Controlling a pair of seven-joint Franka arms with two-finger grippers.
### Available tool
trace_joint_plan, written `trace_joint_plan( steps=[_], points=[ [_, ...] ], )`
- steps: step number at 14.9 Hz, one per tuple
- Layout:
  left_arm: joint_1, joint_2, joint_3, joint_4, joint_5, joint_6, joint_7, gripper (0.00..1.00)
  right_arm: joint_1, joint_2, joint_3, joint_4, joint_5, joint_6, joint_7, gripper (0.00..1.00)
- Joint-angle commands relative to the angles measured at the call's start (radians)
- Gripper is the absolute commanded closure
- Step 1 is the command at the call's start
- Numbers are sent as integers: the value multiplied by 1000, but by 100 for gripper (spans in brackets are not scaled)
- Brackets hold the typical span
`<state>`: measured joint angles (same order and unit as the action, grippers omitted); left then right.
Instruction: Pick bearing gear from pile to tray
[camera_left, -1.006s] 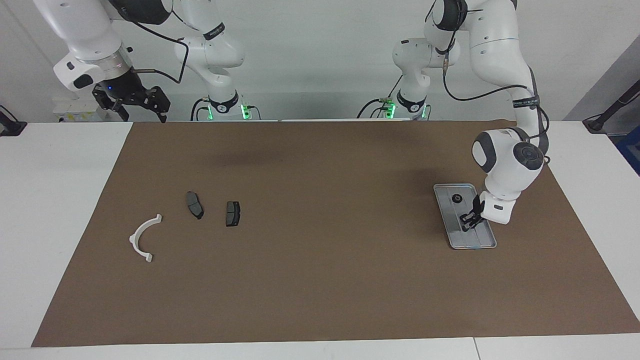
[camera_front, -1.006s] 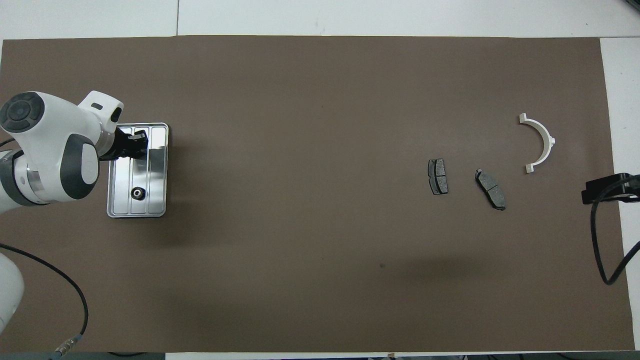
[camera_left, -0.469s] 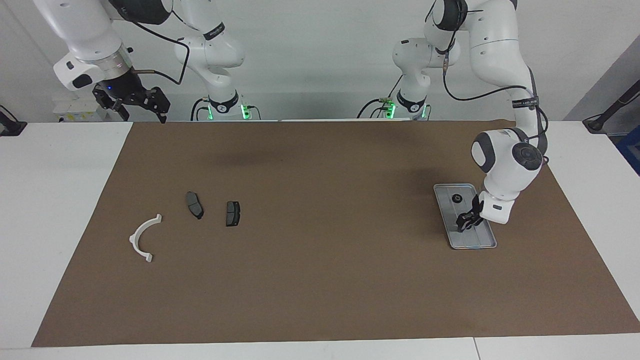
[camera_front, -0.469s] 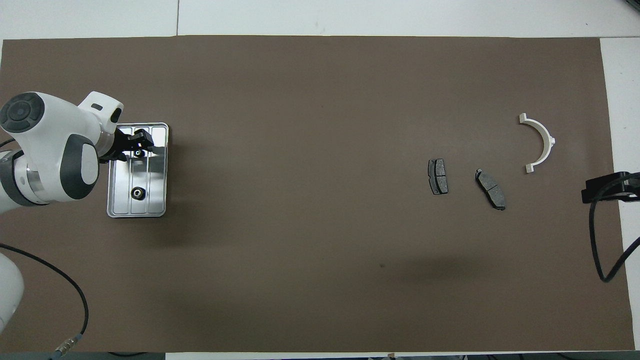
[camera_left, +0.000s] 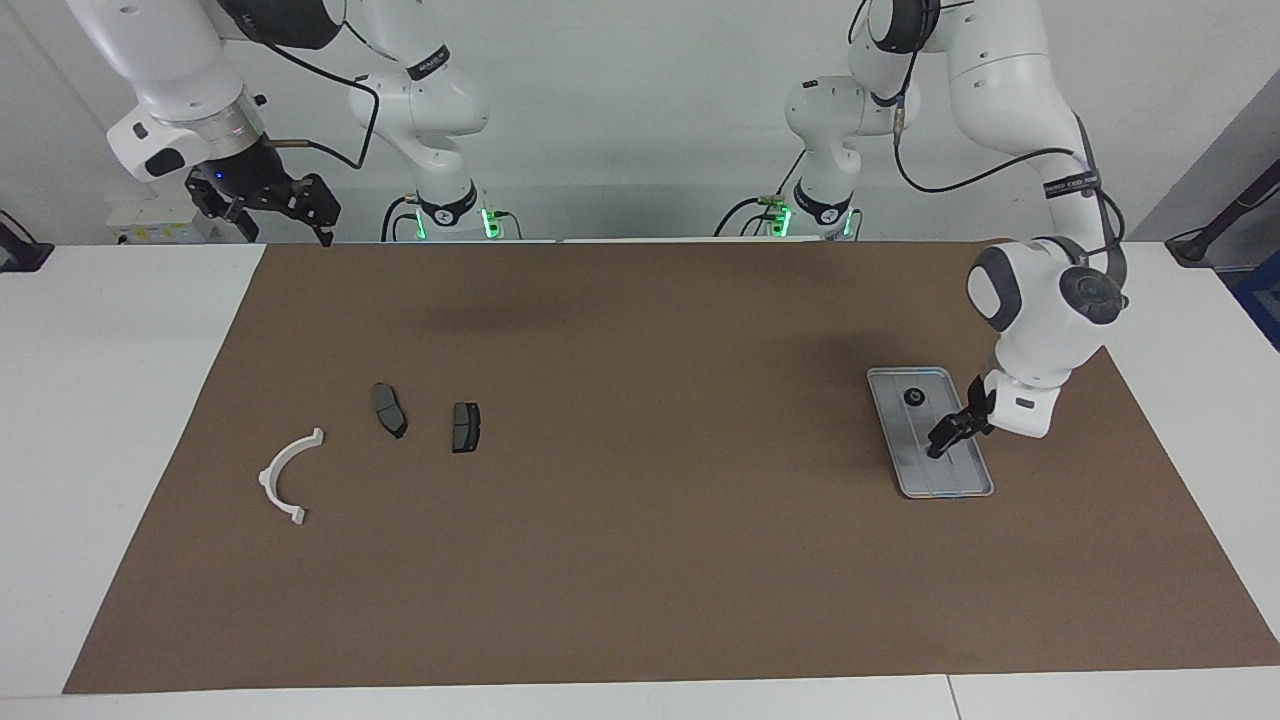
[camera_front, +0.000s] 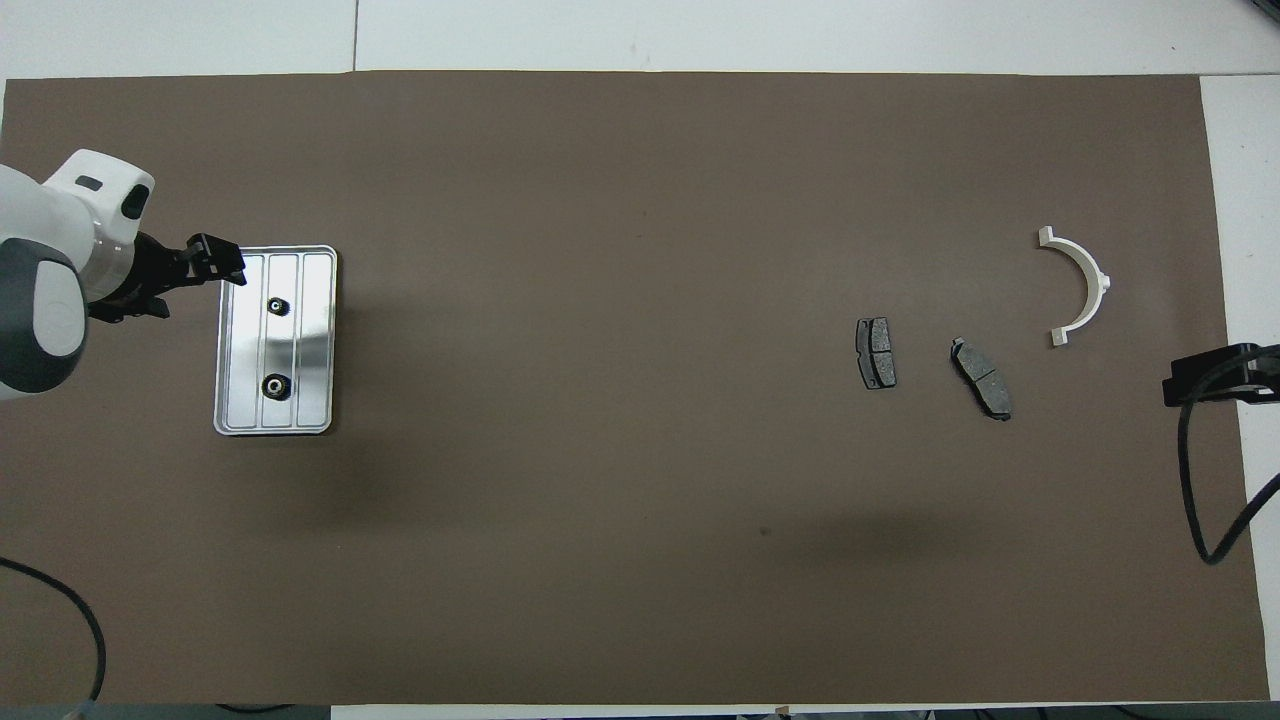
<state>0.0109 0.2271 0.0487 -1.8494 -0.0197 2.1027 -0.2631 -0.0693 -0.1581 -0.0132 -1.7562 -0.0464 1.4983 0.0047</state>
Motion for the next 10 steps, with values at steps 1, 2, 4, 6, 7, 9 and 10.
trace_joint_plan(
  steps=[1, 2, 4, 6, 7, 9, 10],
  points=[
    [7, -115, -9, -19, 17, -114, 7, 0, -7, -20, 2, -29, 3, 34, -26, 0],
    [7, -136, -9, -7, 17, -165, 7, 0, -7, -20, 2, -29, 3, 34, -38, 0],
    [3, -156, -10, 50, 18, -289, 7, 0, -9, -20, 2, -29, 2, 39, -57, 0],
    [0, -208, -10, 71, 18, -349, 10, 0, -9, -20, 1, -29, 2, 42, -80, 0],
    [1, -239, -9, 70, 18, -374, 13, 0, -9, -20, 1, -29, 2, 42, -81, 0],
    [6, -250, -6, 73, 18, -453, 63, 0, -9, -20, 1, -29, 2, 42, -81, 0],
    [9, -250, -4, 81, 6, -458, 62, 0, -10, -20, 1, -29, 2, 42, -81, 0]
  ],
)
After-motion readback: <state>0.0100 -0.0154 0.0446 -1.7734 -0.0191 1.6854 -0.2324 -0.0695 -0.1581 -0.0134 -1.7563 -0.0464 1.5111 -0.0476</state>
